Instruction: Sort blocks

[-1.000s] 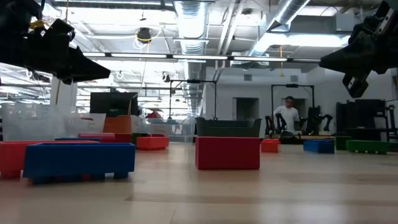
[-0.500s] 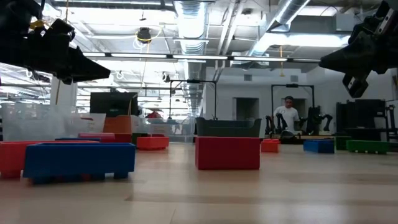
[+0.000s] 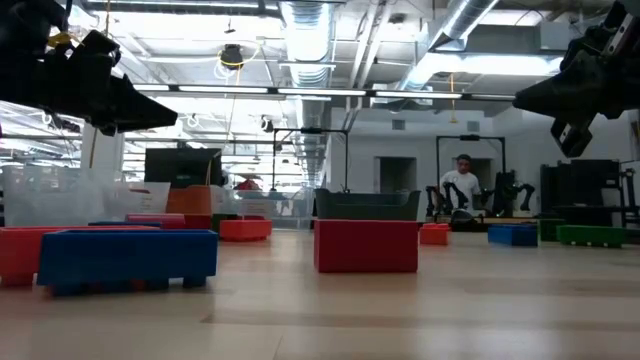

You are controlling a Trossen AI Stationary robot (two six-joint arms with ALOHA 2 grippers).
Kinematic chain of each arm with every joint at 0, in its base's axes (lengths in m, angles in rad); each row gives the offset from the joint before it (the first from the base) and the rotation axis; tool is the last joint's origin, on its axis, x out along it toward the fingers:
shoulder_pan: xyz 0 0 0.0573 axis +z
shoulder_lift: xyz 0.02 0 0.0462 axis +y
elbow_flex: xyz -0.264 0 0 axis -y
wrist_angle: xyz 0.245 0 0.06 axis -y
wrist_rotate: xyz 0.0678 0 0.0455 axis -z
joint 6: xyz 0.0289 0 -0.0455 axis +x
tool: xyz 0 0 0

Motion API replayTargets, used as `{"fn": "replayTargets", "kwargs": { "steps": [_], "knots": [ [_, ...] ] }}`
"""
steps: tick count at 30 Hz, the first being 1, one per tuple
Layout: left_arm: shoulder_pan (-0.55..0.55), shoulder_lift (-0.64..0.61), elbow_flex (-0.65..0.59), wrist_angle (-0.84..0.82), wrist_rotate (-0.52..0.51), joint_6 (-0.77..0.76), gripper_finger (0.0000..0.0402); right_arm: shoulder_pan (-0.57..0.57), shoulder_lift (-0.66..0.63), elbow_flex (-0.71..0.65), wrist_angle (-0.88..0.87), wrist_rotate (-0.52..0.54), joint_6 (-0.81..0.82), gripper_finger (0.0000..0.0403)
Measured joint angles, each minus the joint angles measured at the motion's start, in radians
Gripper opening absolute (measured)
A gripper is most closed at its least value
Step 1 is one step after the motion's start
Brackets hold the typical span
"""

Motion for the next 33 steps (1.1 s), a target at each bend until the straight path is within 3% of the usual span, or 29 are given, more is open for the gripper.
{"fn": "replayTargets", "kwargs": {
  "steps": [10, 16, 25, 33],
  "knots": [
    [0.0, 0.0, 0.0, 0.002, 0.0, -0.03, 0.0125, -0.051, 0.0, -0.006, 0.055, 0.021, -0.073, 0.004],
    [0.0, 0.0, -0.004, 0.06, 0.002, -0.34, 0.0125, -0.169, -0.001, -0.005, 0.254, 0.23, 0.012, 0.004],
    [0.0, 0.0, -0.006, 0.165, 0.0, -0.767, 0.0125, -0.328, 0.0, -0.003, 0.421, 0.24, 0.166, 0.004],
    [0.0, 0.0, -0.004, 0.149, 0.004, -0.927, 0.0125, -0.364, 0.0, -0.003, 0.423, 0.239, 0.344, 0.004]
  ]
}}
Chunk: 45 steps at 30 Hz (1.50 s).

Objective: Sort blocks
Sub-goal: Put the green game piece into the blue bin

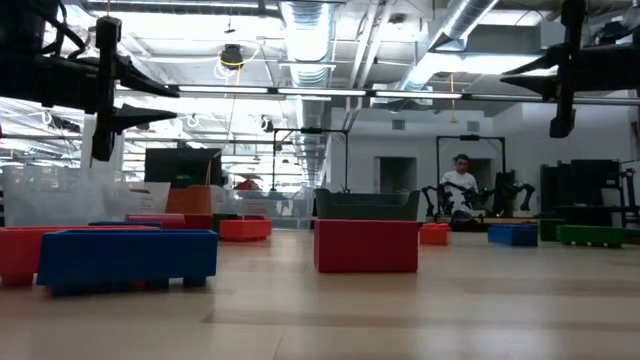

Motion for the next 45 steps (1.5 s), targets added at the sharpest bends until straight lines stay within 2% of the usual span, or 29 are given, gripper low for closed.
{"fn": "replayTargets", "kwargs": {
  "steps": [4, 9, 12, 16, 21, 25, 30, 36, 40, 42, 45],
  "knots": [
    [0.0, 0.0, 0.001, 0.001, 0.008, -0.104, 0.0125, 0.013, 0.0, 0.001, 0.0, 0.0, 0.023, 0.004],
    [0.0, 0.0, 0.002, -0.016, 0.05, -0.108, 0.0125, 0.014, 0.0, 0.002, 0.001, 0.0, 0.069, 0.004],
    [0.001, 0.0, 0.002, -0.014, 0.029, -0.1, 0.0125, 0.003, 0.0, 0.002, 0.002, 0.0, 0.175, 0.004],
    [0.001, 0.0, 0.002, 0.005, 0.034, -0.189, 0.0125, -0.018, 0.008, 0.002, 0.007, -0.004, 0.263, 0.004],
    [0.001, 0.0, 0.009, 0.038, 0.059, -0.073, 0.0125, -0.049, 0.063, 0.003, 0.02, -0.123, 0.204, 0.004],
    [0.001, 0.015, 0.034, 0.031, 0.064, -0.031, 0.0125, -0.062, 0.17, 0.003, 0.062, -0.26, 0.21, 0.004],
    [0.002, 0.071, 0.075, 0.029, 0.061, 0.007, 0.0125, -0.085, 0.313, 0.021, 0.115, -0.38, 0.201, 0.004],
    [0.002, 0.204, 0.191, 0.024, 0.073, 0.125, 0.0125, -0.144, 0.511, 0.186, 0.068, -0.574, 0.034, 0.0037],
    [0.002, 0.298, 0.285, -0.019, 0.047, 0.231, 0.0125, -0.188, 0.638, 0.338, -0.092, -0.611, -0.148, 0.0035],
    [0.004, 0.331, 0.321, -0.044, 0.038, 0.244, 0.0125, -0.205, 0.704, 0.413, -0.155, -0.619, -0.255, 0.0035],
    [0.012, 0.364, 0.375, -0.097, 0.041, 0.23, 0.0125, -0.231, 0.809, 0.532, -0.235, -0.694, -0.424, 0.0038]
  ]
}}
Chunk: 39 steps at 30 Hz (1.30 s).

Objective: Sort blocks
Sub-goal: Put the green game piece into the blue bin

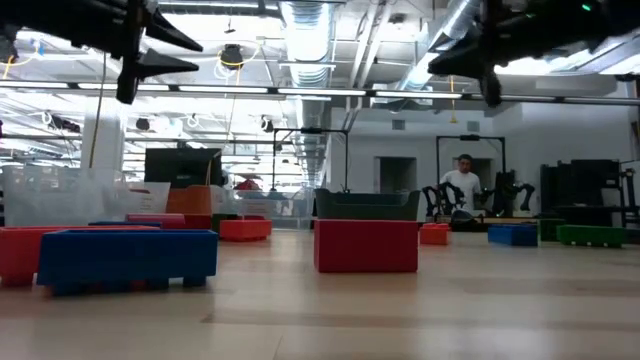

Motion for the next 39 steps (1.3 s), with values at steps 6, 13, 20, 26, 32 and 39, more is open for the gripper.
{"fn": "replayTargets", "kwargs": {
  "steps": [6, 13, 20, 26, 32, 39],
  "knots": [
    [0.012, 0.025, 0.121, -0.202, 0.055, -0.016, 0.0125, 0.004, 0.245, 0.24, -0.21, -0.119, -0.252, 0.0075],
    [0.013, 0.024, 0.262, -0.506, 0.087, 0.0, 0.0125, 0.07, 0.54, 0.446, -0.384, -0.128, -0.483, 0.0184],
    [0.013, 0.024, 0.329, -0.63, 0.062, 0.003, 0.0125, 0.113, 0.816, 0.646, -0.567, -0.127, -0.61, 0.0261],
    [0.014, 0.024, 0.333, -0.648, -0.004, -0.044, 0.0125, 0.121, 0.976, 0.767, -0.639, -0.154, -0.721, 0.026],
    [0.015, 0.024, 0.333, -0.701, 0.0, -0.08, 0.0125, 0.121, 1.083, 0.804, -0.629, -0.183, -0.792, 0.0259],
    [0.015, 0.024, 0.333, -0.728, 0.009, -0.066, 0.0125, 0.13, 1.172, 0.835, -0.634, -0.151, -0.87, 0.0266]
  ]
}}
